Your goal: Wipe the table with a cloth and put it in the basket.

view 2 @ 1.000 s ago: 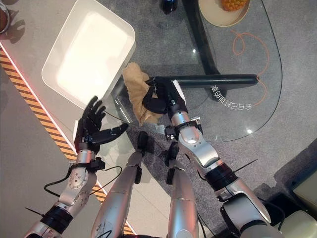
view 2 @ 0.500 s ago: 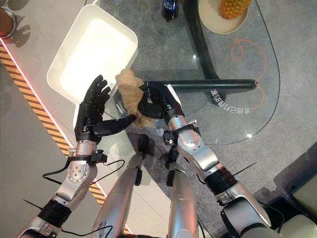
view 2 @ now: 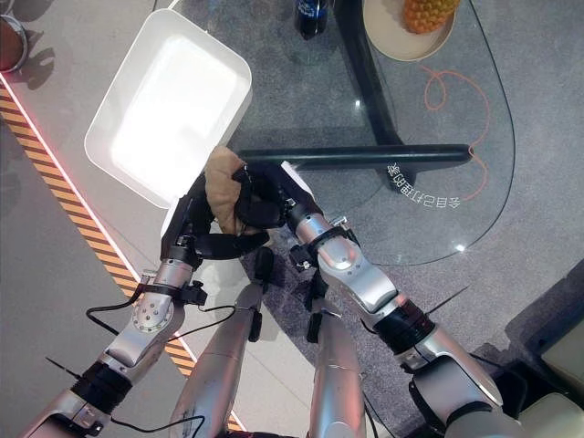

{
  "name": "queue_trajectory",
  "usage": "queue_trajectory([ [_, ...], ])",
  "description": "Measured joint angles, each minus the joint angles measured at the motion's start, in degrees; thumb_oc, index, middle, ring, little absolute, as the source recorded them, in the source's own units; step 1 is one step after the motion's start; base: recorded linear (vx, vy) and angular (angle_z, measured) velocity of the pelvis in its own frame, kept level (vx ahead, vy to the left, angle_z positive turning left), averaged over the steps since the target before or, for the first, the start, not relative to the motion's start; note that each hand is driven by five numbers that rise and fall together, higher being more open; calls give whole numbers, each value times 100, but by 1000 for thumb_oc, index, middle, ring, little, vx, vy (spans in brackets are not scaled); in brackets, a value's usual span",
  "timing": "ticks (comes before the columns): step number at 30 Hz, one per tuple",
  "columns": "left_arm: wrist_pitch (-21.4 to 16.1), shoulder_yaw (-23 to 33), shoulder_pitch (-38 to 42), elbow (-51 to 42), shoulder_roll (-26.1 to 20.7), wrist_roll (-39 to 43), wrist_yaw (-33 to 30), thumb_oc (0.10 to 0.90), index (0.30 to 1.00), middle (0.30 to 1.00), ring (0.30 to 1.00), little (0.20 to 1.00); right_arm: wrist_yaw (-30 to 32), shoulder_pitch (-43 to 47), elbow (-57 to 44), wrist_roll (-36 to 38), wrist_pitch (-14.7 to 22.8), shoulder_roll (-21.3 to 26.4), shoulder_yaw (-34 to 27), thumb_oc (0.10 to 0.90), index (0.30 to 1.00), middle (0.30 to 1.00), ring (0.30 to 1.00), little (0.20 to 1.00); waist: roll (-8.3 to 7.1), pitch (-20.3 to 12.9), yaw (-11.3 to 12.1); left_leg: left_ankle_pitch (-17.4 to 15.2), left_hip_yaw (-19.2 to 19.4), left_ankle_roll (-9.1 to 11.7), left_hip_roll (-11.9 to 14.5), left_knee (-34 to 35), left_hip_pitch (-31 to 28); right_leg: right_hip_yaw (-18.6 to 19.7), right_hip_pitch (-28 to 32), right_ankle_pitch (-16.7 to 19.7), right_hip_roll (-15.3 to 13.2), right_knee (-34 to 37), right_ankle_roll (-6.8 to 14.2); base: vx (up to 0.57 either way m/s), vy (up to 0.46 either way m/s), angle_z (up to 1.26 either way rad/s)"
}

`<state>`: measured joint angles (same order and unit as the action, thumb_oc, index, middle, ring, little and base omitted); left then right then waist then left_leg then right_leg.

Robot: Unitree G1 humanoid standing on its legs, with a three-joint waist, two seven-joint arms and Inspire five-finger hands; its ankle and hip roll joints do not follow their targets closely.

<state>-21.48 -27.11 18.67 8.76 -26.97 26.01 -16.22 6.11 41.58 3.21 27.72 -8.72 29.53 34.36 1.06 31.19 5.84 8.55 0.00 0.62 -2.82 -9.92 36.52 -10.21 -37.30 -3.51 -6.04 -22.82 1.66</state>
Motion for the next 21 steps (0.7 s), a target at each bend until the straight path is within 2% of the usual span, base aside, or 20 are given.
queue_trajectory([
  [14,21,-79,152,191,-160,9,83,800,900,900,900,900,-265,35,-81,398,-92,44,100,100,300,300,300,200,2,1,5,-23,85,14,-10,3,-45,108,-20,0,1,-56,1,0,3,-2],
  [15,20,-79,151,191,-160,9,83,438,589,589,589,538,-266,35,-84,398,-96,44,106,100,300,300,300,200,2,1,7,-24,84,15,-10,3,-45,111,-25,-2,1,-65,3,0,0,0],
  [16,20,-80,151,191,-160,9,82,295,467,467,467,395,-265,35,-85,398,-98,44,106,100,300,300,300,200,2,1,8,-24,84,15,-11,4,-45,113,-28,-4,1,-70,3,0,0,0],
  [17,19,-101,149,191,-160,9,80,100,300,300,300,200,-266,35,-93,398,-113,44,106,100,300,300,300,200,2,1,9,-24,84,15,-13,7,-44,122,-39,-7,0,-83,2,0,0,0],
  [21,17,-95,146,193,-155,9,72,100,300,300,300,200,-265,34,-181,396,-163,70,120,100,300,300,300,200,3,1,3,-23,81,16,-13,27,-44,127,-52,-11,1,-87,1,0,0,0],
])
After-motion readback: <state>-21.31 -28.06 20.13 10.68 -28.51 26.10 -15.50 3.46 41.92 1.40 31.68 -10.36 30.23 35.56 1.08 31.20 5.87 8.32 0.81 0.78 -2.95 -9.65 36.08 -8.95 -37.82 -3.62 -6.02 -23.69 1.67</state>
